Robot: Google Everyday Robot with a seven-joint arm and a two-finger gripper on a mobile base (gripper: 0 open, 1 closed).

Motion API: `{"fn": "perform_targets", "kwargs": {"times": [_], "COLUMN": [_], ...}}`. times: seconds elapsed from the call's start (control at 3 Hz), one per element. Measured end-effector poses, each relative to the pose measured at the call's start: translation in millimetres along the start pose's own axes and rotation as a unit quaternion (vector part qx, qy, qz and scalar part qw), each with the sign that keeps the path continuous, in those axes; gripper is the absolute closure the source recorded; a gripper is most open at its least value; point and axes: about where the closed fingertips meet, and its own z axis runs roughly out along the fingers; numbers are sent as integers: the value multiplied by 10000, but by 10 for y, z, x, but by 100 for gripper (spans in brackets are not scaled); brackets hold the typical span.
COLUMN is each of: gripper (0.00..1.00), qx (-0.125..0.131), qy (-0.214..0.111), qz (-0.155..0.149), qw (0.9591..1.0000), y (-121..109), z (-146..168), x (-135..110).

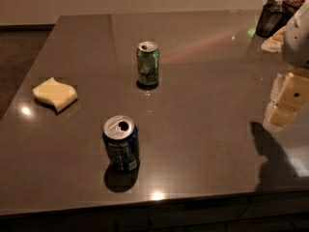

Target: Move green can near pepsi can

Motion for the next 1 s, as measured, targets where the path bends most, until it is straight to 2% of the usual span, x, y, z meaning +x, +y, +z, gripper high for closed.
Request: {"fn": "perform_targets", "kwargs": {"times": [0.33,0.67,1.0], "gripper": [0,0,0], "qx": [17,74,-2], "qy": [-44,-243,-423], "qz": [-10,-58,-144], "qw": [10000,9997,9990], "y": [-24,-131,-246], "z": [16,95,288], "x": [-43,-237,-544]}}
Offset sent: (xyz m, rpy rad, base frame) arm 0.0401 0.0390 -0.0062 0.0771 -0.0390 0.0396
